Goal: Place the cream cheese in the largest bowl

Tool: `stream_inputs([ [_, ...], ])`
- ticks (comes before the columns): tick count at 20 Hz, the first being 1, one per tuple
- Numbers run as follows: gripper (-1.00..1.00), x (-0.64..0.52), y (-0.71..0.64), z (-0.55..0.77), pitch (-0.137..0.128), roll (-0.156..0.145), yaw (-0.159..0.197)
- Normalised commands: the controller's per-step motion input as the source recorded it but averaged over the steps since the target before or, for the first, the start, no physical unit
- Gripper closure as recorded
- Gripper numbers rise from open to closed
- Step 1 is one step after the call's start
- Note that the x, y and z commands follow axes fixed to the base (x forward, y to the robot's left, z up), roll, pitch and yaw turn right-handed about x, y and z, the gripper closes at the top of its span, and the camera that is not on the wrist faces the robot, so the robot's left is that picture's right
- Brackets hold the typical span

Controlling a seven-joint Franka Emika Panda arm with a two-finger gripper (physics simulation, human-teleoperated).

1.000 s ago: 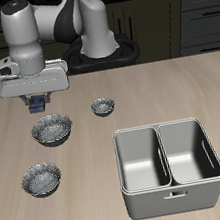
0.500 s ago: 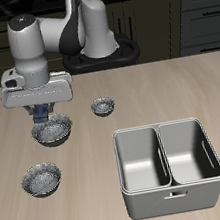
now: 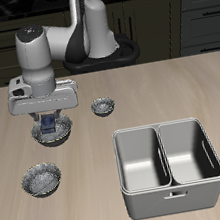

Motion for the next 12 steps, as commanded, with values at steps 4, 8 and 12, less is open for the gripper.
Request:
stream_inputs([
  [4, -1.0, -0.09, 0.02, -0.02, -0.007, 0.0, 0.0],
  [8, -1.0, -0.08, 0.1, 0.01, -0.004, 0.022, 0.01],
  [12, -1.0, -0.19, 0.08, 0.11, -0.02, 0.013, -0.017],
])
